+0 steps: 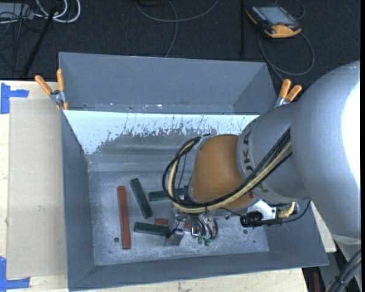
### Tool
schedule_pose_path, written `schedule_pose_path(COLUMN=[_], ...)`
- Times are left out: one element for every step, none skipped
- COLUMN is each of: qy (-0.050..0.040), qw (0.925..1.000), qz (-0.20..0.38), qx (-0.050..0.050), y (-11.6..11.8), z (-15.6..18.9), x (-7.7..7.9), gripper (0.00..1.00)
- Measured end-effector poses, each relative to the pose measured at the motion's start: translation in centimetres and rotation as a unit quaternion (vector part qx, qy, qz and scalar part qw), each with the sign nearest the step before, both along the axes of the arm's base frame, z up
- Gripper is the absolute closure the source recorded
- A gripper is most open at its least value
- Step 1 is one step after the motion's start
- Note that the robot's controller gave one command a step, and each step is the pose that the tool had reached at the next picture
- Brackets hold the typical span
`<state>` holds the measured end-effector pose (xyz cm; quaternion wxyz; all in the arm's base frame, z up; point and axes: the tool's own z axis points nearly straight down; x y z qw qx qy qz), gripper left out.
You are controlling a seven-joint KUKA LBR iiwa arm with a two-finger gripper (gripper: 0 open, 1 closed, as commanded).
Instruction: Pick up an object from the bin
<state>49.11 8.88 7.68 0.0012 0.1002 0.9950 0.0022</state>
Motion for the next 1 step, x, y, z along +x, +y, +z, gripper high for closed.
schedule_pose_path(qy=[-0.0016], qw=[1.0], qz=[0.001], qx=[0.0], y=[-0.03], z=[-0.25], x=[0.08], gripper=[1.0])
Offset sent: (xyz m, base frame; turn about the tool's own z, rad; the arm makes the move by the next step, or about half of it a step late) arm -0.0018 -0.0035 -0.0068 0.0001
